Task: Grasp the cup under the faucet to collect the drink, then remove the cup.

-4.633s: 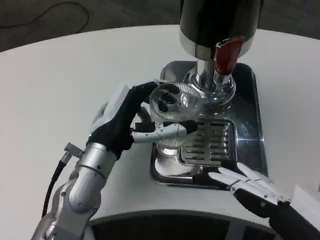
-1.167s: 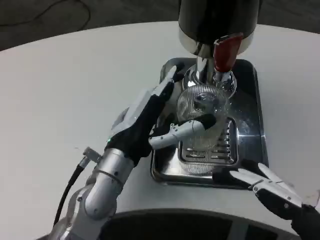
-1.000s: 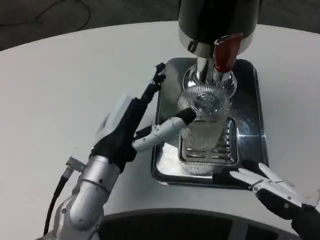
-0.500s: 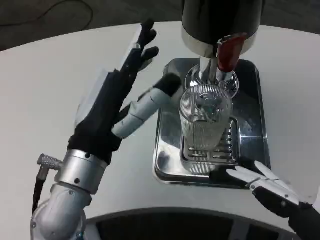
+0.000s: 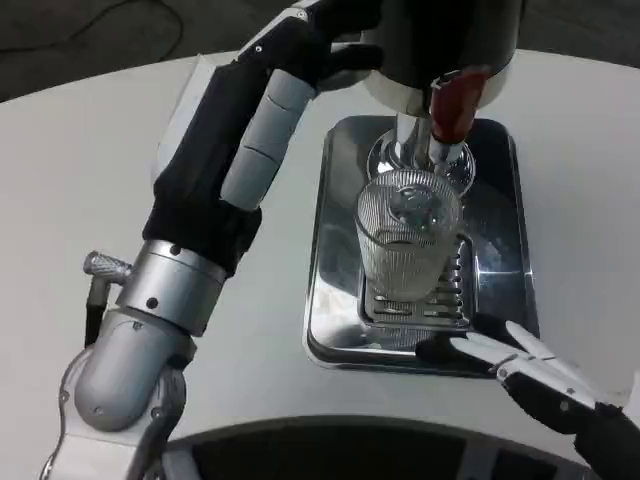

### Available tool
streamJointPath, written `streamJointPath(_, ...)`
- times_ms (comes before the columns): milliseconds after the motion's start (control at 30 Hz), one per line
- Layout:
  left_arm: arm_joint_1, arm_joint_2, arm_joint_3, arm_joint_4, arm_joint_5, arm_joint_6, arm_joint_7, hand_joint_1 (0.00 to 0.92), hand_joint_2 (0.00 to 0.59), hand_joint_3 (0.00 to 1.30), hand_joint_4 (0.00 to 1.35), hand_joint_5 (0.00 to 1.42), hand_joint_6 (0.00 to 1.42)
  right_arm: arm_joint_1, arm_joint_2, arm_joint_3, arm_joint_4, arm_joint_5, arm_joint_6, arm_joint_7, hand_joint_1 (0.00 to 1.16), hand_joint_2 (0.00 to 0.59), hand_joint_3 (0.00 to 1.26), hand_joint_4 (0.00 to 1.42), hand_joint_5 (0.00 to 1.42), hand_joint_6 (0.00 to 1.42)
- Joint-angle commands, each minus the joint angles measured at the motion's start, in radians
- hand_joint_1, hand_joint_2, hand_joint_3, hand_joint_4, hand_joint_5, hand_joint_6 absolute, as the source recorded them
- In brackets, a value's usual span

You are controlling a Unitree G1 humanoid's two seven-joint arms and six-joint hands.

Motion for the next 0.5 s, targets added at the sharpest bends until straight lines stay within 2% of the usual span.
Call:
streamJointPath(33, -0.001, -0.008, 0.002, -0.022, -0.023, 0.020, -0.010, 0.003, 0.076, 0.31, 0.24, 0.33, 0.26, 0.013, 0.004, -0.003, -0.002, -0.003, 0.001, -0.010, 0.62, 0.432, 0.19, 0.13, 0.01, 0.00)
streamJointPath(267, -0.036, -0.008, 0.002, -0.009, -0.049, 0.036, -0.025, 0.015, 0.084, 0.30, 0.25, 0.33, 0.25, 0.010, 0.005, 0.003, -0.001, -0.006, 0.003, -0.011, 0.62, 0.432, 0.19, 0.13, 0.01, 0.00)
streamJointPath(500, -0.133, -0.016, -0.016, 0.089, -0.066, 0.042, -0.068, 0.024, 0.090, 0.27, 0.21, 0.29, 0.24, 0.010, 0.005, 0.005, -0.004, -0.007, 0.004, -0.011, 0.62, 0.432, 0.19, 0.13, 0.01, 0.00)
